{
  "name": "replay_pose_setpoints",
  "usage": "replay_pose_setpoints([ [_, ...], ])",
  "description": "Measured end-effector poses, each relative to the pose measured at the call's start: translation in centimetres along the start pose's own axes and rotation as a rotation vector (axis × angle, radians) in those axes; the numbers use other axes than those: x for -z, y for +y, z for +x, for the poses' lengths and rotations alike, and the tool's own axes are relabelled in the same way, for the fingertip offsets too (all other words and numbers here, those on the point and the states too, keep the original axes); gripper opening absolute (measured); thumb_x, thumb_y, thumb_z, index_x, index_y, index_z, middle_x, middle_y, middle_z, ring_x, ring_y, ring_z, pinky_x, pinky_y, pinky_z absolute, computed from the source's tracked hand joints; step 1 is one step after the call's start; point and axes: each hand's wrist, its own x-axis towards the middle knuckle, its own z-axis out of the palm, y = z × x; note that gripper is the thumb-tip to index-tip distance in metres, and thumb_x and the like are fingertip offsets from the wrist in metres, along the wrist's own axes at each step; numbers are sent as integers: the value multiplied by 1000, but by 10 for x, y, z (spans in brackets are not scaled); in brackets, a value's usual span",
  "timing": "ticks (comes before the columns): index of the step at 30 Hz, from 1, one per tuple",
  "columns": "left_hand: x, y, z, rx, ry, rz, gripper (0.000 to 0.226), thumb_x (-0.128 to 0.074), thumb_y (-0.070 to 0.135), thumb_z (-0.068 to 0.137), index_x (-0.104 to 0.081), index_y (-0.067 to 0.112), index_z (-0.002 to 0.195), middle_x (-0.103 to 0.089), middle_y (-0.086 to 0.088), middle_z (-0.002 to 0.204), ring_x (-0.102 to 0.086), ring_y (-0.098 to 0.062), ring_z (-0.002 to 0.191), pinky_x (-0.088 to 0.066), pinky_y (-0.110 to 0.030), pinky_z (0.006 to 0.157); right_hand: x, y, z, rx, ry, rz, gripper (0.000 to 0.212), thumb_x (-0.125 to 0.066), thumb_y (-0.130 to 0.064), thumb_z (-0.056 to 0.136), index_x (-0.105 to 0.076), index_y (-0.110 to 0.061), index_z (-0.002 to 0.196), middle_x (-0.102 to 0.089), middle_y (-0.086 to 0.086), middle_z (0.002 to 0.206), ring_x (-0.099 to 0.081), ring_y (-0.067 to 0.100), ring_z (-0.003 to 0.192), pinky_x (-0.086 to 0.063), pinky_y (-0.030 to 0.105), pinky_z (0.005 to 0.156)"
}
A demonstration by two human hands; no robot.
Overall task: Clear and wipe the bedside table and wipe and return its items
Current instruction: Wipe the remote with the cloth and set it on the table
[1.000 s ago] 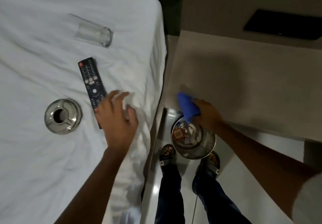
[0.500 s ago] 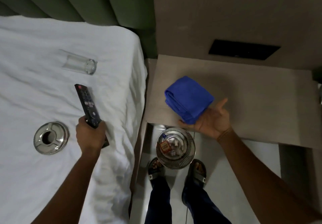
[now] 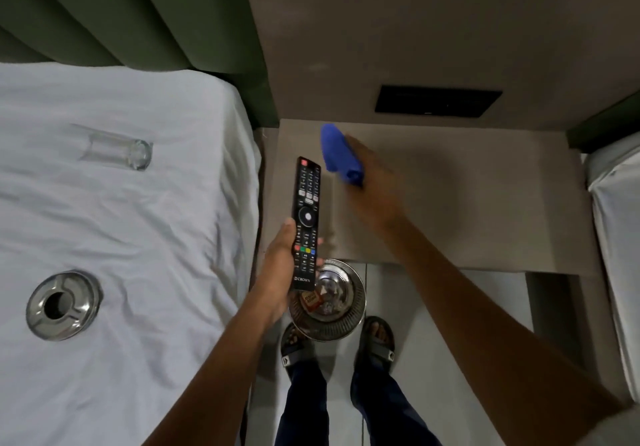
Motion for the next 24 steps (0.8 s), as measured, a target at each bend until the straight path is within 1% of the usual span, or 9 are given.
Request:
replay_pose_setpoints([
  [2,-11,-3,0,-1,-67,-3,41,-36,46,101,-62,20,118,-75,-8,98,-64,-16,68,-56,-26,54,-16,2,4,124,-7,-130,58,-52,-1,81,-42,-3,138,-51,15,139,-49,30,126,-37,34,110],
  [4,-18,-3,3,-12,-73,13,40,-36,42,101,-62,17,117,-74,-7,90,-64,-17,66,-56,-26,52,-30,5,-1,140,-97,-219,62,-48,0,77,-39,1,139,-43,21,145,-39,35,136,-33,50,111],
  [8,-20,3,11,-42,-84,-24,35,-41,36,101,-65,12,108,-70,-10,83,-68,-18,63,-56,-27,55,-38,-5,-25,87,-172,-83,63,-49,9,81,-34,-1,142,-35,18,151,-28,28,142,-24,45,117],
  [12,-15,10,20,-4,-104,-227,29,-41,23,100,-64,10,112,-75,-5,79,-72,-14,68,-58,-24,56,-44,-17,-51,67,-151,77,63,-49,10,80,-38,-2,141,-40,17,148,-33,26,139,-23,37,118],
  [15,-7,14,31,49,-73,-387,30,-35,22,103,-61,7,103,-75,-4,71,-72,-11,63,-58,-21,56,-49,-22,-69,29,-177,151,62,-50,9,82,-39,-6,141,-44,15,145,-40,23,135,-29,31,115],
  [17,2,18,43,64,-39,-358,33,-33,26,103,-61,9,100,-73,-4,74,-70,-12,61,-57,-21,54,-49,-21,-75,-18,-191,180,60,-51,6,83,-41,-9,140,-51,15,138,-52,23,122,-41,23,100],
  [20,8,21,53,84,-10,-315,40,-31,36,103,-60,9,100,-71,-7,74,-69,-13,57,-55,-20,49,-47,-19,-84,-61,-237,151,56,-52,3,83,-44,-11,137,-60,16,122,-56,14,89,-37,8,73],
  [22,10,22,56,66,8,-281,46,-36,45,100,-61,6,105,-73,-11,80,-71,-17,68,-58,-23,56,-46,-19,-88,-65,-255,118,51,-52,0,83,-48,-9,133,-63,16,112,-54,12,79,-36,7,66],
  [24,10,18,58,34,38,-211,49,-43,45,97,-62,4,118,-71,-18,102,-69,-25,87,-60,-29,66,-42,-16,-93,-51,-247,105,40,-49,-9,80,-58,-8,119,-66,13,93,-57,16,71,-40,14,64],
])
